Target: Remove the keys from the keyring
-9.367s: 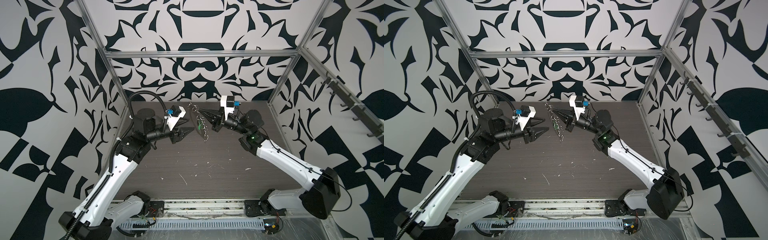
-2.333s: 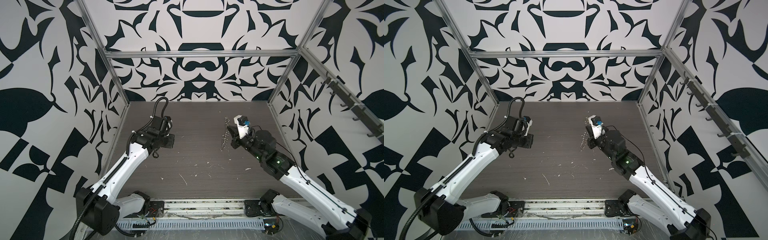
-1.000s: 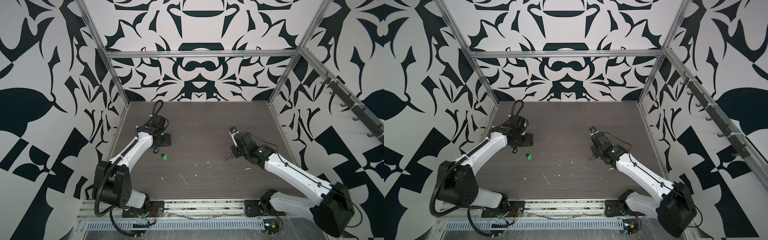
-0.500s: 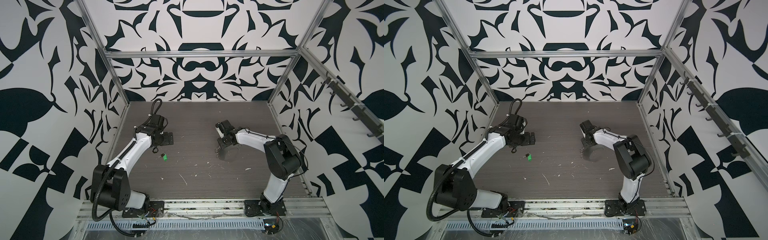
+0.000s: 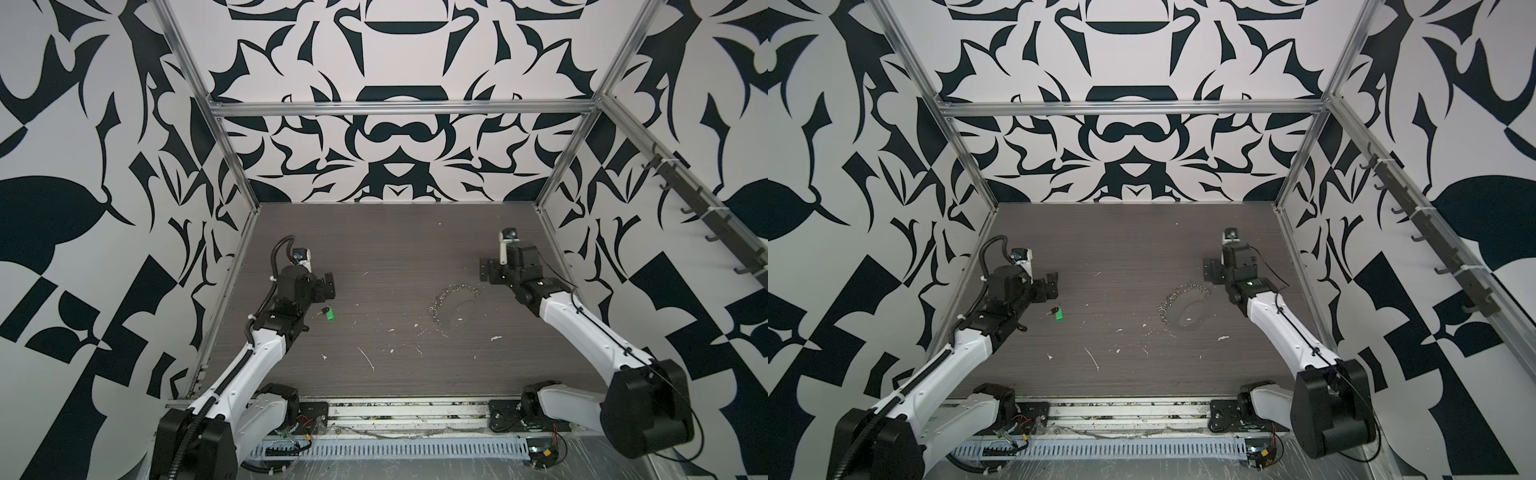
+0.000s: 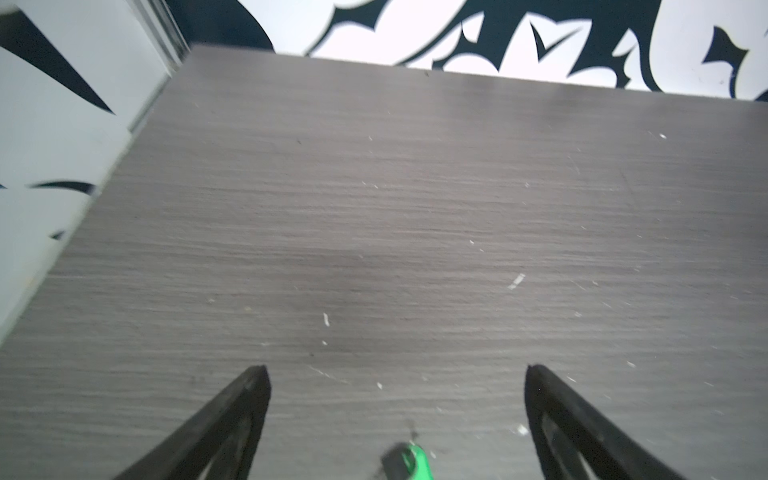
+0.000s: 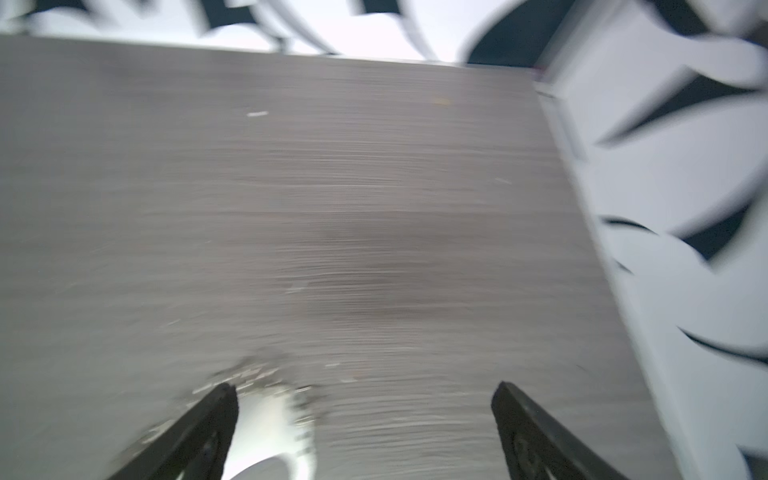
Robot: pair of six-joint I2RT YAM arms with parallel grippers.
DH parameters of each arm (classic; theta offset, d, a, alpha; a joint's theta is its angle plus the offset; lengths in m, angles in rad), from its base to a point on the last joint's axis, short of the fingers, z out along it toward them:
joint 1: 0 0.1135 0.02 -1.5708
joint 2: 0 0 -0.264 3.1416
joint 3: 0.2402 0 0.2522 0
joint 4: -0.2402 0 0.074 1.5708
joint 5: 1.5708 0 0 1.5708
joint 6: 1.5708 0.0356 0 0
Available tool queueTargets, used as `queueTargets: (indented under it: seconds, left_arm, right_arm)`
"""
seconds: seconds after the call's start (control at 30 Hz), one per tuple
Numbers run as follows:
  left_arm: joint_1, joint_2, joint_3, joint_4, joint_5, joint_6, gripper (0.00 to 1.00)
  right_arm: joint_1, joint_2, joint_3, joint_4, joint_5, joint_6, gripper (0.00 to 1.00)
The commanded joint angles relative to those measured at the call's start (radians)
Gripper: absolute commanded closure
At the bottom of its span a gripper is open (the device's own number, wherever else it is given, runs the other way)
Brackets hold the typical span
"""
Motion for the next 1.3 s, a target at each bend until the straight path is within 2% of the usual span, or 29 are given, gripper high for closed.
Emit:
queueTargets:
  seconds: [0.0, 0.1, 0.23, 0.37, 0.43, 0.5, 0.57, 0.67, 0.83, 0.9, 0.93, 1.0, 1.03, 1.07, 1.1, 1.13, 1.2, 1.27]
  left_arm:
    - [0.025, -0.002, -0.036, 0.271, -0.095, 0.083, 0.01]
    - [0.046, 0.01, -0.098, 0.401, -0.15, 0.11, 0.0]
    - [0.116, 0.045, -0.187, 0.599, -0.104, 0.107, 0.01]
    - [0.168, 0.116, -0.227, 0.701, -0.071, 0.06, 0.01]
    - [0.181, 0.17, -0.241, 0.796, -0.088, 0.059, 0.01]
    - [0.194, 0.157, -0.237, 0.78, -0.073, 0.072, 0.01]
    - [0.225, 0.181, -0.235, 0.79, -0.019, 0.087, 0.0]
    - [0.247, 0.238, -0.246, 0.825, -0.011, 0.075, 0.01]
    - [0.262, 0.502, -0.283, 1.098, 0.014, 0.075, 0.01]
    - [0.262, 0.653, -0.274, 1.285, 0.019, 0.101, 0.01]
    - [0.262, 0.644, -0.271, 1.275, 0.022, 0.1, 0.01]
    - [0.263, 0.528, -0.184, 0.93, -0.045, 0.034, 0.01]
    - [0.269, 0.537, -0.128, 0.817, -0.103, -0.005, 0.01]
    - [0.262, 0.57, -0.111, 0.85, -0.144, 0.022, 0.01]
    - [0.263, 0.585, -0.154, 0.962, -0.125, 0.029, 0.01]
    - [0.27, 0.59, -0.157, 0.972, -0.122, 0.031, 0.01]
    - [0.27, 0.561, -0.13, 0.865, -0.112, 0.012, 0.01]
    - [0.27, 0.566, -0.134, 0.885, -0.11, 0.013, 0.01]
  right_arm:
    - [0.003, -0.014, -0.136, 0.249, 0.107, -0.022, 0.01]
    - [0.0, -0.016, -0.281, 0.531, 0.17, -0.061, 0.0]
    - [-0.008, 0.107, -0.452, 0.998, 0.148, -0.082, 0.0]
    - [-0.007, 0.328, -0.477, 1.236, 0.12, -0.103, 0.0]
    - [-0.004, 0.405, -0.472, 1.329, 0.118, -0.124, 0.0]
    - [-0.001, 0.357, -0.439, 1.177, 0.111, -0.109, 0.0]
    - [-0.002, 0.368, -0.416, 1.159, 0.118, -0.111, 0.0]
    - [-0.001, 0.365, -0.391, 1.106, 0.113, -0.113, 0.0]
    - [-0.002, 0.369, -0.373, 1.077, 0.124, -0.108, 0.0]
    - [-0.002, 0.369, -0.372, 1.077, 0.122, -0.109, 0.0]
    - [-0.002, 0.368, -0.372, 1.076, 0.122, -0.108, 0.0]
    - [-0.002, 0.368, -0.372, 1.074, 0.122, -0.109, 0.0]
    - [-0.003, 0.369, -0.372, 1.076, 0.12, -0.109, 0.0]
    - [-0.002, 0.368, -0.372, 1.075, 0.121, -0.109, 0.0]
    - [-0.003, 0.369, -0.372, 1.075, 0.121, -0.109, 0.0]
    - [-0.001, 0.367, -0.372, 1.075, 0.122, -0.109, 0.0]
    - [-0.002, 0.369, -0.372, 1.074, 0.121, -0.109, 0.0]
    - [-0.003, 0.37, -0.374, 1.08, 0.123, -0.103, 0.0]
